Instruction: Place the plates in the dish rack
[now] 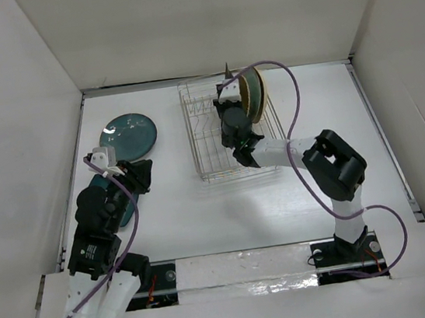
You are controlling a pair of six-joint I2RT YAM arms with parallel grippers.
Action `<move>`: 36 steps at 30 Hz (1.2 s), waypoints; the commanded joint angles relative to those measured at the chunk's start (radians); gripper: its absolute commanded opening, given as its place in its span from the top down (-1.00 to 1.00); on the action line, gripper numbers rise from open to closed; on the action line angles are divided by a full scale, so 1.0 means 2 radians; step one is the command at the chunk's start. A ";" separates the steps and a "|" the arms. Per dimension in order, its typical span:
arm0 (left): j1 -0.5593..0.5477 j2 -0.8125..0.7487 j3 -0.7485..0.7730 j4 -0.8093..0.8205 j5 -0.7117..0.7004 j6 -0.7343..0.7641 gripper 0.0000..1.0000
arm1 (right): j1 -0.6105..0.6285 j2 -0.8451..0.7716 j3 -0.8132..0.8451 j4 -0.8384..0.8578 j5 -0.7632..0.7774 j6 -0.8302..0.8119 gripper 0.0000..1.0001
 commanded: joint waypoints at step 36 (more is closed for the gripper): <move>0.003 -0.007 0.150 -0.080 -0.125 -0.064 1.00 | 0.204 0.036 0.204 -0.389 -0.359 0.374 0.85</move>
